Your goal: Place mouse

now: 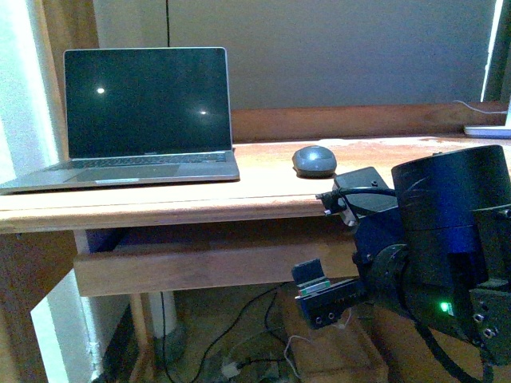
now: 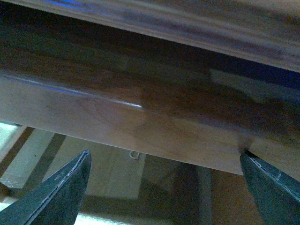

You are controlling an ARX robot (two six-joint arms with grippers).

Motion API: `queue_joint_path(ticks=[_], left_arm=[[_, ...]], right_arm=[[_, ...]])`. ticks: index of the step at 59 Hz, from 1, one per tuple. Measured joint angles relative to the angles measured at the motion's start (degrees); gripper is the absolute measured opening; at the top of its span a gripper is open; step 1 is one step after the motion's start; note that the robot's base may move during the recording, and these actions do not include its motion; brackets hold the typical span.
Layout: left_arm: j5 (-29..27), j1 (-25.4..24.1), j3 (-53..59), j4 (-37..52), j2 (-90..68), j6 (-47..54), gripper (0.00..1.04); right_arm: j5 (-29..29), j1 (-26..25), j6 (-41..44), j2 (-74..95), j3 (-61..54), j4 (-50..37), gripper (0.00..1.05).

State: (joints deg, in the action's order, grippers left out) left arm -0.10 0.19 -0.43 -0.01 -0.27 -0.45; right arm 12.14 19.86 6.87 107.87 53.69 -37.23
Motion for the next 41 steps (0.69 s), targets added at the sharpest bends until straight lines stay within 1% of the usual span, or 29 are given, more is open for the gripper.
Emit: queue_joint_path(ticks=[10,16,28,35,41], left_arm=[[0.1,0.0,0.0,0.0,0.0,0.0,0.97],[0.1,0.0,0.0,0.0,0.0,0.0,0.97],[0.1,0.0,0.0,0.0,0.0,0.0,0.97],[0.1,0.0,0.0,0.0,0.0,0.0,0.97],[0.1,0.0,0.0,0.0,0.0,0.0,0.97]], right_arm=[[-0.9,-0.6,-1.0,-0.3,-0.1,0.0,0.97],[-3.0,-1.6,-2.2,-1.8,-1.2,-0.2,0.97],[-6.2,-6.8,-7.8,-14.8,-8.8,1.7,0.97],[-8.6,-10.5,-13.1,-26.2,-16.2,6.2,0.97],[-10.5,-13.7,-15.5,-35.5,-21.9,9.6,0.97]])
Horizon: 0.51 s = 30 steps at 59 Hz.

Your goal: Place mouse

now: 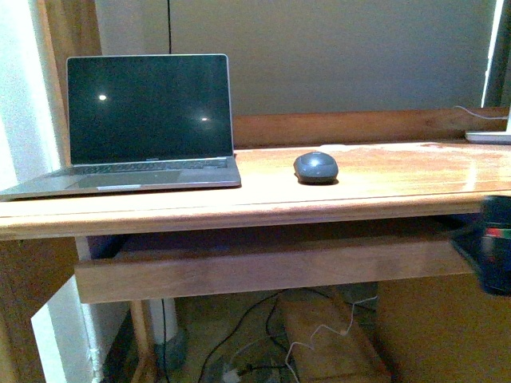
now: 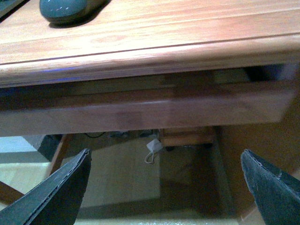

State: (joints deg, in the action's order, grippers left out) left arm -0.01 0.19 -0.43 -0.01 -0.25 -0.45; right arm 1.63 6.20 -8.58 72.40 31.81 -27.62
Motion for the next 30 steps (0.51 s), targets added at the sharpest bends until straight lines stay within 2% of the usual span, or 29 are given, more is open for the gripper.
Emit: queue_joint_path(ticks=[5,12,17,24,30], left_arm=[[0.0,0.0,0.0,0.0,0.0,0.0,0.97],[0.0,0.0,0.0,0.0,0.0,0.0,0.97],[0.0,0.0,0.0,0.0,0.0,0.0,0.97],[0.0,0.0,0.0,0.0,0.0,0.0,0.97],[0.0,0.0,0.0,0.0,0.0,0.0,0.97]], right_arm=[[-1.3,-2.7,-2.1,-9.9,-5.4,4.4,0.97],[-1.6,-3.6,-4.0,-24.5,-12.2,12.0,0.97],[-0.9,-2.0,-5.0,-35.4,-16.5,18.3,0.97],[3.2,2.9,-7.0,-51.0,-21.5,27.1,0.97],[8.6,4.5,-0.2,-59.6,-24.5,23.3,0.83]])
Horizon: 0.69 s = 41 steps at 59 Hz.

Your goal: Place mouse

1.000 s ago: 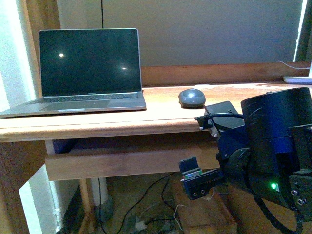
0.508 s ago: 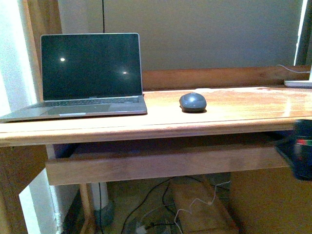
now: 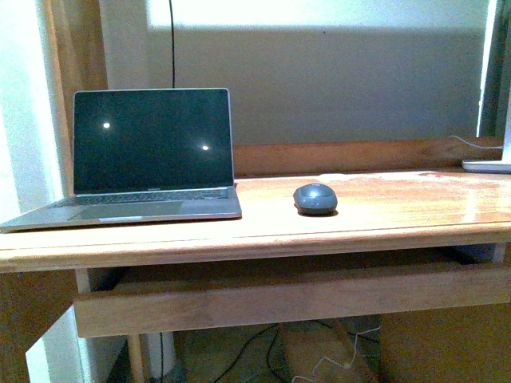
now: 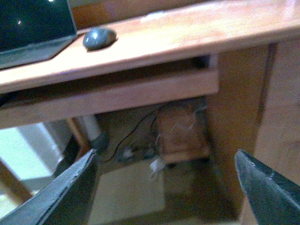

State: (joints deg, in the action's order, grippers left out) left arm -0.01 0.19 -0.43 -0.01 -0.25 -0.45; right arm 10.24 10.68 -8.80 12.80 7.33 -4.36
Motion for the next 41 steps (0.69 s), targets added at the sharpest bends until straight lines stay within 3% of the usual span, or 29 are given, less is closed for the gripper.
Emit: queue_joint_path(ticks=[8,13,24,41], left_arm=[[0.1,0.0,0.0,0.0,0.0,0.0,0.97],[0.0,0.0,0.0,0.0,0.0,0.0,0.97],[0.0,0.0,0.0,0.0,0.0,0.0,0.97],[0.0,0.0,0.0,0.0,0.0,0.0,0.97]], right_arm=[[-2.0,-1.4,5.8,-7.0,-2.1,4.4,0.61],[-9.0,-8.0,7.2,-8.3,-2.7,4.8,0.45],[-10.1,-10.4,8.3,-9.9,-4.2,4.8,0.02],[-10.2,-10.5,8.5,-12.3,-6.4,4.5,0.03]])
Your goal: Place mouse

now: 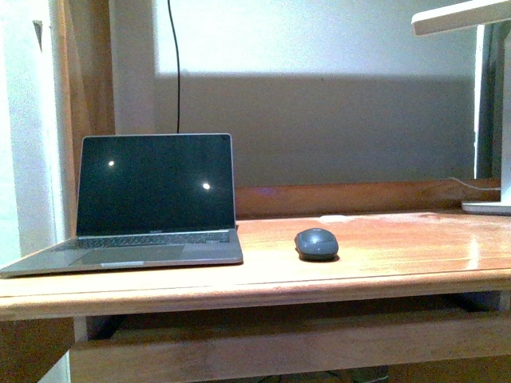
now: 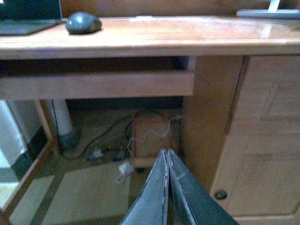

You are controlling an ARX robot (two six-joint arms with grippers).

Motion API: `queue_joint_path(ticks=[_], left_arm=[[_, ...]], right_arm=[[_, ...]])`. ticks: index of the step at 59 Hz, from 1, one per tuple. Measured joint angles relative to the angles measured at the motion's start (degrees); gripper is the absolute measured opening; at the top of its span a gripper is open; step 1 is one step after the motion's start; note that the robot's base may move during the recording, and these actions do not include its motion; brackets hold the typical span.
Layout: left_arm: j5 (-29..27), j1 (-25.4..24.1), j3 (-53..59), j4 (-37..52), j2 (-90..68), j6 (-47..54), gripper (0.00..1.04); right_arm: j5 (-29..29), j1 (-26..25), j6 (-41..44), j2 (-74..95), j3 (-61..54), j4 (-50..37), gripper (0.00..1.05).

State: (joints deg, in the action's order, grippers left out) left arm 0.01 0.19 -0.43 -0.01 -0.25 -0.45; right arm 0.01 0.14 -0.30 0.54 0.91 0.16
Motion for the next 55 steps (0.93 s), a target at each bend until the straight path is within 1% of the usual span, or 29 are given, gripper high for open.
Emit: queue_joint_path(ticks=[3,5,7,12,15,18,19,21,22,24,26,34,36,39,55], left_arm=[[0.0,0.0,0.0,0.0,0.0,0.0,0.97],[0.0,0.0,0.0,0.0,0.0,0.0,0.97],[0.0,0.0,0.0,0.0,0.0,0.0,0.97],[0.0,0.0,0.0,0.0,0.0,0.0,0.97],[0.0,0.0,0.0,0.0,0.0,0.0,0.97],[0.0,0.0,0.0,0.0,0.0,0.0,0.97],[0.0,0.0,0.0,0.0,0.0,0.0,0.97],[0.0,0.0,0.0,0.0,0.0,0.0,0.97],[0.0,0.0,0.0,0.0,0.0,0.0,0.97],[0.0,0.0,0.0,0.0,0.0,0.0,0.97],[0.0,0.0,0.0,0.0,0.0,0.0,0.97],[0.0,0.0,0.0,0.0,0.0,0.0,0.97],[0.0,0.0,0.0,0.0,0.0,0.0,0.97],[0.0,0.0,0.0,0.0,0.0,0.0,0.97],[0.0,0.0,0.0,0.0,0.0,0.0,0.97]], right_arm=[[-0.1,0.0,0.0,-0.1,0.0,0.0,0.03],[0.0,0.0,0.1,-0.1,0.0,0.0,0.06],[0.0,0.0,0.1,-0.1,0.0,0.0,0.15],[0.0,0.0,0.1,-0.2,0.0,0.0,0.3],[0.0,0.0,0.1,-0.2,0.0,0.0,0.44],[0.0,0.0,0.1,-0.2,0.0,0.0,0.54],[0.0,0.0,0.1,-0.2,0.0,0.0,0.56],[0.0,0.0,0.1,-0.2,0.0,0.0,0.64],[0.0,0.0,0.1,-0.2,0.0,0.0,0.65],[0.0,0.0,0.1,-0.2,0.0,0.0,0.7],[0.0,0.0,0.1,-0.2,0.0,0.0,0.76],[0.0,0.0,0.1,-0.2,0.0,0.0,0.98],[0.0,0.0,0.1,-0.2,0.0,0.0,0.99],[0.0,0.0,0.1,-0.2,0.0,0.0,0.97],[0.0,0.0,0.1,-0.2,0.0,0.0,0.97]])
